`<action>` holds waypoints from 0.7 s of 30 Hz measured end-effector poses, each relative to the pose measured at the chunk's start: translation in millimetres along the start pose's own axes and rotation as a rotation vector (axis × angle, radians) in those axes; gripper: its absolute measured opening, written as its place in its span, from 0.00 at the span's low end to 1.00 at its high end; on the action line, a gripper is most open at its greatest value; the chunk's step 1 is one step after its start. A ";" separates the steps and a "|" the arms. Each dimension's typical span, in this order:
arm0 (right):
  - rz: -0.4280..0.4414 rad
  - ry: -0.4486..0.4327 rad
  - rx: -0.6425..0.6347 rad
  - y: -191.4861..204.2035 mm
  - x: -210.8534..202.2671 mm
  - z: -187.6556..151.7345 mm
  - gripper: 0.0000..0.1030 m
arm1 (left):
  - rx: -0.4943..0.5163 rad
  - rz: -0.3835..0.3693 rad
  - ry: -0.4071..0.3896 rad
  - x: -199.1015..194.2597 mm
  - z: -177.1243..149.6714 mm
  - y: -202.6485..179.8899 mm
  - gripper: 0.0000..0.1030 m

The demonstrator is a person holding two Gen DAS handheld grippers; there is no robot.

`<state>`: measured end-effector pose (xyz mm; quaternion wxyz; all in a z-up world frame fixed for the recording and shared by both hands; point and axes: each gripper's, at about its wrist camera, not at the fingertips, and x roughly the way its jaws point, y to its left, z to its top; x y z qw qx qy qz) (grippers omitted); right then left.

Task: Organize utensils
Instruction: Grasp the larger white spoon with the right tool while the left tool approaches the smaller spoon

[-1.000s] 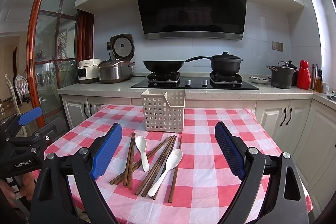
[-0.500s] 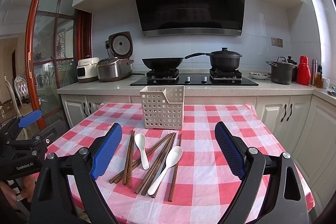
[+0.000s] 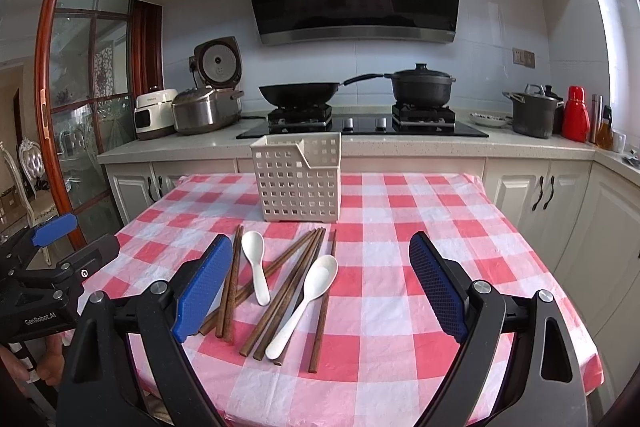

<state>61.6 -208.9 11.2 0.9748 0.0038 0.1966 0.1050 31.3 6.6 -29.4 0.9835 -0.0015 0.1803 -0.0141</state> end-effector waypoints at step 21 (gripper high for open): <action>0.023 0.350 0.094 -9.4 123.8 -27.2 0.76 | -0.030 0.012 0.352 127.8 -15.1 17.7 0.95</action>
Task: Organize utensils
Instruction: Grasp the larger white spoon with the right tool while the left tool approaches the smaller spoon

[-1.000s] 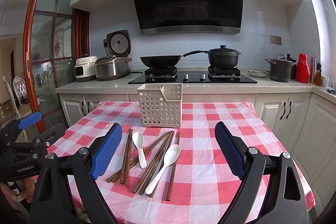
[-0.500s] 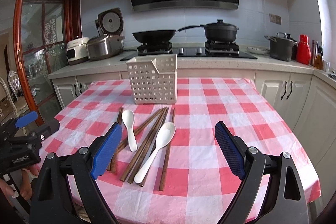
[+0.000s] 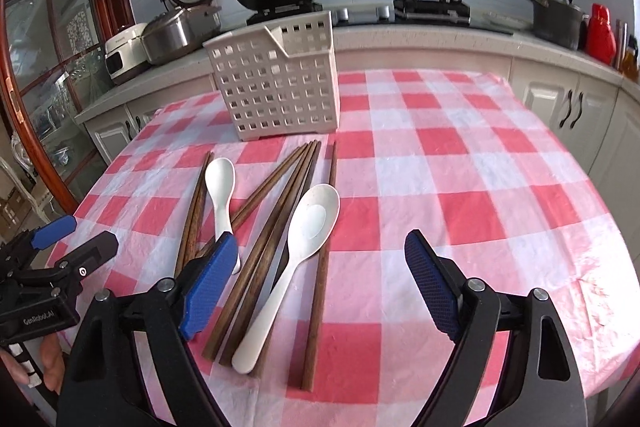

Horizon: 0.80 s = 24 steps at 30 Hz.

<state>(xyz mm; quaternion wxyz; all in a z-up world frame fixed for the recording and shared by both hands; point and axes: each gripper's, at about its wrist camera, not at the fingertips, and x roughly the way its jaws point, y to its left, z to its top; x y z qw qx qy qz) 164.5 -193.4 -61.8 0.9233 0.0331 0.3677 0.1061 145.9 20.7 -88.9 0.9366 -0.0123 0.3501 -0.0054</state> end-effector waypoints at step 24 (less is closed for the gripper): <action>0.094 0.198 0.149 -12.4 86.0 28.5 0.32 | -0.051 -0.104 0.150 87.1 52.7 -16.0 0.75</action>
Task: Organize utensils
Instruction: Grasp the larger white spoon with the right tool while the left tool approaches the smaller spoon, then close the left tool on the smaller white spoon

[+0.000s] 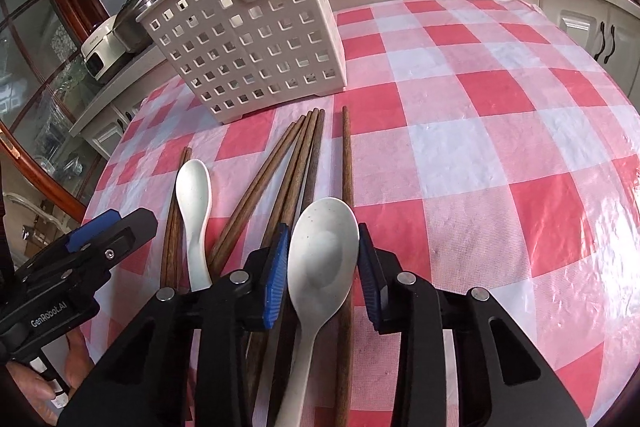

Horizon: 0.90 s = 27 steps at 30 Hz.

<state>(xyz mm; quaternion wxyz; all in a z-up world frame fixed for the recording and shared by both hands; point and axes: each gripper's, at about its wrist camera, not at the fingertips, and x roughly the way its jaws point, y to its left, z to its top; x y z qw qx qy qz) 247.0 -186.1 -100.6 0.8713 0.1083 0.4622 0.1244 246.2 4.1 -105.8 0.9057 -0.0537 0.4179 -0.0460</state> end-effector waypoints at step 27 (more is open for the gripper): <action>0.042 -0.111 0.040 -31.9 -33.6 2.5 0.31 | 0.069 -0.005 0.068 62.3 31.2 -25.3 0.39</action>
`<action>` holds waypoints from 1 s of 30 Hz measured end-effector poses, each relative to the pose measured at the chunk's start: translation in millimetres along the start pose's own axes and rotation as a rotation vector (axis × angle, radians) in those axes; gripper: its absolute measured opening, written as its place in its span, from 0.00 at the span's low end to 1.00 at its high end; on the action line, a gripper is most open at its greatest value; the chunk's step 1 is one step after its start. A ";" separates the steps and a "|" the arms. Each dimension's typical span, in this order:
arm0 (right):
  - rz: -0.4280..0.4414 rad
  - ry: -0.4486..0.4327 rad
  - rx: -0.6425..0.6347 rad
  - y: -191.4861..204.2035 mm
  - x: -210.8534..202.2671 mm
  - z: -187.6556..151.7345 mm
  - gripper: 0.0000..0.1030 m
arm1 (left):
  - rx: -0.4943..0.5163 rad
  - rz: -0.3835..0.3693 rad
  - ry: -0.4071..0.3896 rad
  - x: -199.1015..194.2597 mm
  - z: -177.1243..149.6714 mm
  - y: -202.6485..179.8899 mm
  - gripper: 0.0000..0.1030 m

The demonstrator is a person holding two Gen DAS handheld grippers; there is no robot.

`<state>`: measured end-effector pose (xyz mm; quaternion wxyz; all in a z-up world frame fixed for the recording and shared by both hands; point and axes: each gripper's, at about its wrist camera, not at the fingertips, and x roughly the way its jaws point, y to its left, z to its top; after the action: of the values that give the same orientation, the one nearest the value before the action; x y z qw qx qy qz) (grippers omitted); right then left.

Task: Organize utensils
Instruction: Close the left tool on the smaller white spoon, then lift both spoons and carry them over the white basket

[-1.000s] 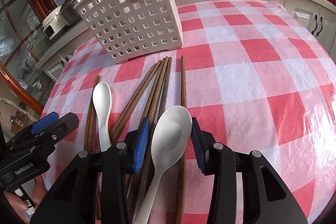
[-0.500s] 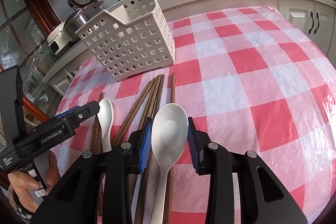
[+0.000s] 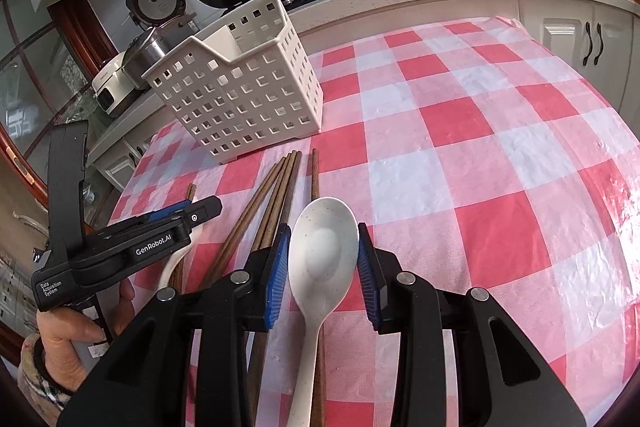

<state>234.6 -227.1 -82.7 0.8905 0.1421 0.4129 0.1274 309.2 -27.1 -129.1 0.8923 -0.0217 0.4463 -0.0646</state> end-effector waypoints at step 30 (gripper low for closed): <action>0.019 -0.135 -0.086 21.3 -45.6 10.2 0.31 | 0.020 -0.180 -0.197 -100.0 -0.2 -8.3 0.04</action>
<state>211.6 -224.6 -36.9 0.9204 0.1159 0.3448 0.1435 248.9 -21.9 -49.0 0.9226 -0.0591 0.3520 -0.1464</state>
